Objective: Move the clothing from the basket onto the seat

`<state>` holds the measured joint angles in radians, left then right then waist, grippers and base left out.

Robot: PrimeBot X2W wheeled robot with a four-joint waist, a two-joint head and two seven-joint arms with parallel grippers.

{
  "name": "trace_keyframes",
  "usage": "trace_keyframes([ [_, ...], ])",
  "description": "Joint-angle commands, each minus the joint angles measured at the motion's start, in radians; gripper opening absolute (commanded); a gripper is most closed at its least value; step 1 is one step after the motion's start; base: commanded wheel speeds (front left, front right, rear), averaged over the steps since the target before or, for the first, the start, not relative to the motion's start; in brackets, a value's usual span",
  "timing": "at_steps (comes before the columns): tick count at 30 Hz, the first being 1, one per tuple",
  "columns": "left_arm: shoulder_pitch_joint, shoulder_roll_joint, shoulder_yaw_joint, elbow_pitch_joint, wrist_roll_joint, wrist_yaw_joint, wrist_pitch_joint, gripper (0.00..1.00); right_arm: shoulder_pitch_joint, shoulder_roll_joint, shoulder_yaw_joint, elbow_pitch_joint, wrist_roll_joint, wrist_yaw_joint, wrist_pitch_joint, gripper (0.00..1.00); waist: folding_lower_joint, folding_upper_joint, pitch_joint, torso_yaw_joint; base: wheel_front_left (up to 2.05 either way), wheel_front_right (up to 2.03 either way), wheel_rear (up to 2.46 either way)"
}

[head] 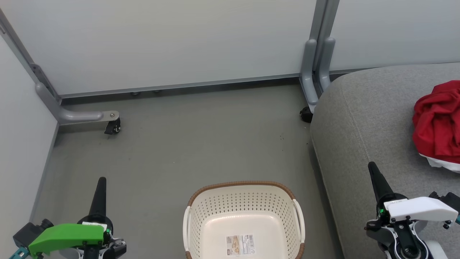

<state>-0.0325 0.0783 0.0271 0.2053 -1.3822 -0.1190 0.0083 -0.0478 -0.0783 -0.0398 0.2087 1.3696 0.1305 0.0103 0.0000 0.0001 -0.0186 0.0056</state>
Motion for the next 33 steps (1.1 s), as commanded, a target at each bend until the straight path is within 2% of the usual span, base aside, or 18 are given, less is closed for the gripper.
trace_keyframes([
  [1,-0.026,0.008,0.006,0.001,-0.026,-0.006,0.007,0.00,-0.022,-0.004,-0.005,-0.001,0.026,0.001,0.007,0.00,0.0000,-0.0001,0.001,0.000,0.00,0.00,0.00],
  [33,-0.081,0.000,0.052,0.040,-0.259,-0.014,0.076,0.00,-0.063,0.002,-0.040,0.035,0.269,0.000,0.076,0.00,0.0000,-0.0001,0.021,-0.005,0.00,0.00,0.00],
])
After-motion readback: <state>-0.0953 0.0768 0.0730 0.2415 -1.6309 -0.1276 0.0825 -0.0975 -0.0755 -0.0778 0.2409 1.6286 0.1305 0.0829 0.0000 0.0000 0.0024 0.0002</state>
